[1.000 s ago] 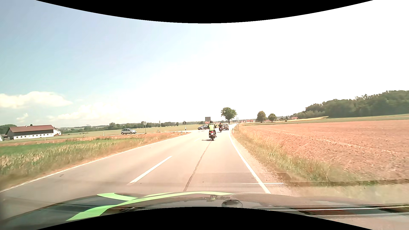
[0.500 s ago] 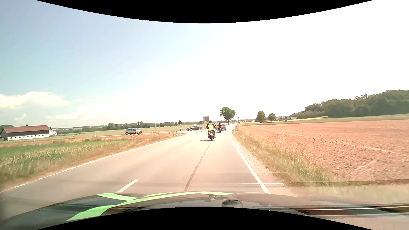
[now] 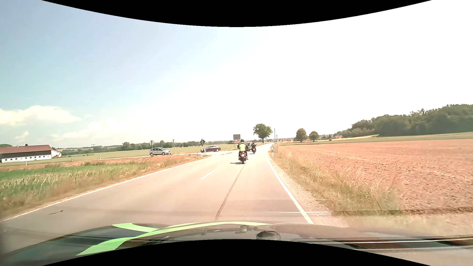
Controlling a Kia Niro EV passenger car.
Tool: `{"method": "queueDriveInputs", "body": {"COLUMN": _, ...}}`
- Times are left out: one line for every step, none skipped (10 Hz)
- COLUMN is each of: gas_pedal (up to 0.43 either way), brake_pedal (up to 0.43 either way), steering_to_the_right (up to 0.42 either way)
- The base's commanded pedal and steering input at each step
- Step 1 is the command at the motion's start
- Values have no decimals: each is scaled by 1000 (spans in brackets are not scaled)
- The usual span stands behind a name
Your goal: Follow the waypoints while adhering to traffic rules and regulations
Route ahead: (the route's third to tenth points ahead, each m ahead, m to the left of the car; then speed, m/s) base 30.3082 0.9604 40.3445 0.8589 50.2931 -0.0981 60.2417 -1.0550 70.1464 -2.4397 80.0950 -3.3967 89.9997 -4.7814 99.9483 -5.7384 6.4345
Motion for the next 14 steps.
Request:
{"method": "queueDriveInputs", "body": {"gas_pedal": 0, "brake_pedal": 0, "steering_to_the_right": 5}}
{"method": "queueDriveInputs", "body": {"gas_pedal": 47, "brake_pedal": 0, "steering_to_the_right": 5}}
{"method": "queueDriveInputs", "body": {"gas_pedal": 67, "brake_pedal": 0, "steering_to_the_right": 5}}
{"method": "queueDriveInputs", "body": {"gas_pedal": 67, "brake_pedal": 0, "steering_to_the_right": 5}}
{"method": "queueDriveInputs", "body": {"gas_pedal": 110, "brake_pedal": 0, "steering_to_the_right": 5}}
{"method": "queueDriveInputs", "body": {"gas_pedal": 150, "brake_pedal": 0, "steering_to_the_right": 6}}
{"method": "queueDriveInputs", "body": {"gas_pedal": 157, "brake_pedal": 0, "steering_to_the_right": 6}}
{"method": "queueDriveInputs", "body": {"gas_pedal": 150, "brake_pedal": 0, "steering_to_the_right": 6}}
{"method": "queueDriveInputs", "body": {"gas_pedal": 138, "brake_pedal": 0, "steering_to_the_right": 6}}
{"method": "queueDriveInputs", "body": {"gas_pedal": 138, "brake_pedal": 0, "steering_to_the_right": 6}}
{"method": "queueDriveInputs", "body": {"gas_pedal": 150, "brake_pedal": 0, "steering_to_the_right": 7}}
{"method": "queueDriveInputs", "body": {"gas_pedal": 150, "brake_pedal": 0, "steering_to_the_right": 7}}
{"method": "queueDriveInputs", "body": {"gas_pedal": 157, "brake_pedal": 0, "steering_to_the_right": 6}}
{"method": "queueDriveInputs", "body": {"gas_pedal": 189, "brake_pedal": 0, "steering_to_the_right": 7}}
